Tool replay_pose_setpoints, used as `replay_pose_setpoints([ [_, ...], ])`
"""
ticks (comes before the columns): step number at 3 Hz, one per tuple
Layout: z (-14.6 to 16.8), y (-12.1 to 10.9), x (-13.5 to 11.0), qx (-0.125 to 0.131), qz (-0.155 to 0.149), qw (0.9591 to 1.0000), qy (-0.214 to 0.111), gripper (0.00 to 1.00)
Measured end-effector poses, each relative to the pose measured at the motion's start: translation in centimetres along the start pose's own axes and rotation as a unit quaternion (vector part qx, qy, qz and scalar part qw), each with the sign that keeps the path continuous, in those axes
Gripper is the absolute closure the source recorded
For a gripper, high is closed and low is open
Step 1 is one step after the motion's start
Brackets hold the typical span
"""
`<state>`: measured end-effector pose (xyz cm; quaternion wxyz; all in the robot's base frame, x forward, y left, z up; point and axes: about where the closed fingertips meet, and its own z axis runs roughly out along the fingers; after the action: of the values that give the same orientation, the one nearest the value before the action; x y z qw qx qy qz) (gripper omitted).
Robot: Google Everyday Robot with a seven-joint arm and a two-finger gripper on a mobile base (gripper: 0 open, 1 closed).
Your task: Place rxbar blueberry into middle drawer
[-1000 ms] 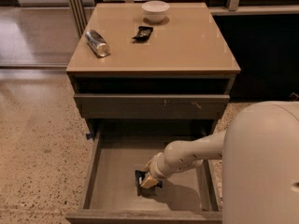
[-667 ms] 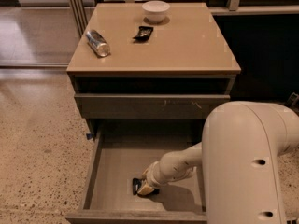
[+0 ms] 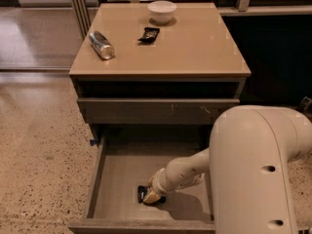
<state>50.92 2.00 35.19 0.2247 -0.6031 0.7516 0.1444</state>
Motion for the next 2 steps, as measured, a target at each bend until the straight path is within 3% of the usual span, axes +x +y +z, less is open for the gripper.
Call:
replay_pose_setpoints([
  [1,0.0,0.0,0.0,0.0,0.0,1.0,0.0,0.86],
  [2,0.0,0.01,0.0,0.0,0.0,1.0,0.0,0.62],
])
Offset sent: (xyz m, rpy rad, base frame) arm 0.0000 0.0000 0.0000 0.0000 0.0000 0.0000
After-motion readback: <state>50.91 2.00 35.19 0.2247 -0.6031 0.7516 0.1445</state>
